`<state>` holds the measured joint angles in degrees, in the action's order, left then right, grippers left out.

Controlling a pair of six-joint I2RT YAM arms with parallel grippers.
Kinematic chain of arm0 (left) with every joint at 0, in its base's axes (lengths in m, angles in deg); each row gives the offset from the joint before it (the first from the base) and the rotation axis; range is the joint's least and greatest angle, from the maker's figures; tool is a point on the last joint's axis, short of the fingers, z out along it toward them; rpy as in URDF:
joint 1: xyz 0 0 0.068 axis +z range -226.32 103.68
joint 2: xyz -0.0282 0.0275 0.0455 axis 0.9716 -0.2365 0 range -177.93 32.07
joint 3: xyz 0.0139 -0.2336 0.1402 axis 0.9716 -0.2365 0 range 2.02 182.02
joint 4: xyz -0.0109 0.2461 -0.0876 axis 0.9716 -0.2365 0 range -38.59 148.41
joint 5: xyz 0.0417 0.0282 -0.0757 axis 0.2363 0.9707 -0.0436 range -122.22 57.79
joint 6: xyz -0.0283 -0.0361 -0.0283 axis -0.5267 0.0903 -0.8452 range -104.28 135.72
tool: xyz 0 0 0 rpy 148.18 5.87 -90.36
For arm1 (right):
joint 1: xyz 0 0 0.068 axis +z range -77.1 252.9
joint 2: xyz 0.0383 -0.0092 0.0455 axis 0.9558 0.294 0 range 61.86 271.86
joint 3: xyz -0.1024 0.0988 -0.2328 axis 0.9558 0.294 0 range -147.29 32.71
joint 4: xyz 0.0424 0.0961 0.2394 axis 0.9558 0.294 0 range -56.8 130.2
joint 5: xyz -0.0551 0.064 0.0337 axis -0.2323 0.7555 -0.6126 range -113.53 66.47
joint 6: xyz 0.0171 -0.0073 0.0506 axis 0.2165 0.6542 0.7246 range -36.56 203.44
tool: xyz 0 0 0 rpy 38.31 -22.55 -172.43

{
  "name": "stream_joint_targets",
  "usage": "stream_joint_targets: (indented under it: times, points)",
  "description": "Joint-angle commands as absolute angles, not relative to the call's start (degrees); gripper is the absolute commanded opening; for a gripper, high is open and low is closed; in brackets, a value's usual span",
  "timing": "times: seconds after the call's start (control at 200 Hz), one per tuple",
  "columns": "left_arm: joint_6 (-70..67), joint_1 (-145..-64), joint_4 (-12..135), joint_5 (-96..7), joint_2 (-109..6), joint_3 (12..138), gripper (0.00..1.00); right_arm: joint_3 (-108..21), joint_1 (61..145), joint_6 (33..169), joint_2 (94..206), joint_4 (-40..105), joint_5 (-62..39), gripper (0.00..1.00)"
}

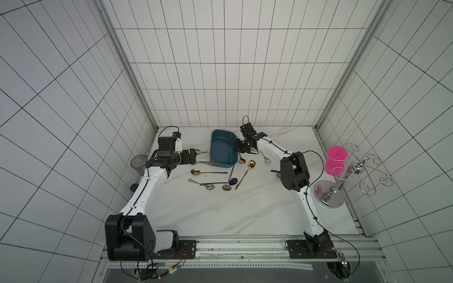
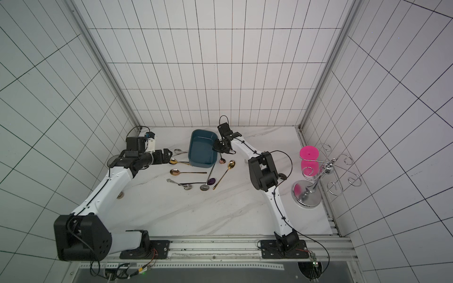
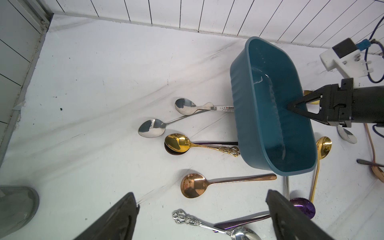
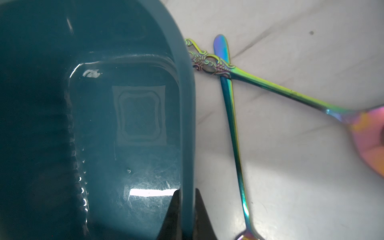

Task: Put the spoon into the storage box
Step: Move the spoon at the center of the board.

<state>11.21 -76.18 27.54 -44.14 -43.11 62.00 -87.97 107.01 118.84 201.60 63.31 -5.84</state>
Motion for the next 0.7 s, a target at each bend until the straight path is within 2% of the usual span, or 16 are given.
stream_joint_targets:
  times: [0.0,0.295,0.695]
  points:
    - [11.33,-74.94,28.44,-44.70,-42.37,62.48,0.98,-84.37,106.33,118.31,200.83,58.71,-6.27,0.00]
    - [10.94,-72.44,28.91,-45.65,-41.21,61.87,0.98,-68.15,103.25,114.59,194.71,53.85,-7.64,0.00]
    - [10.80,-72.39,29.32,-46.16,-41.87,61.78,0.98,-55.62,99.16,105.36,185.20,56.99,-12.74,0.00]
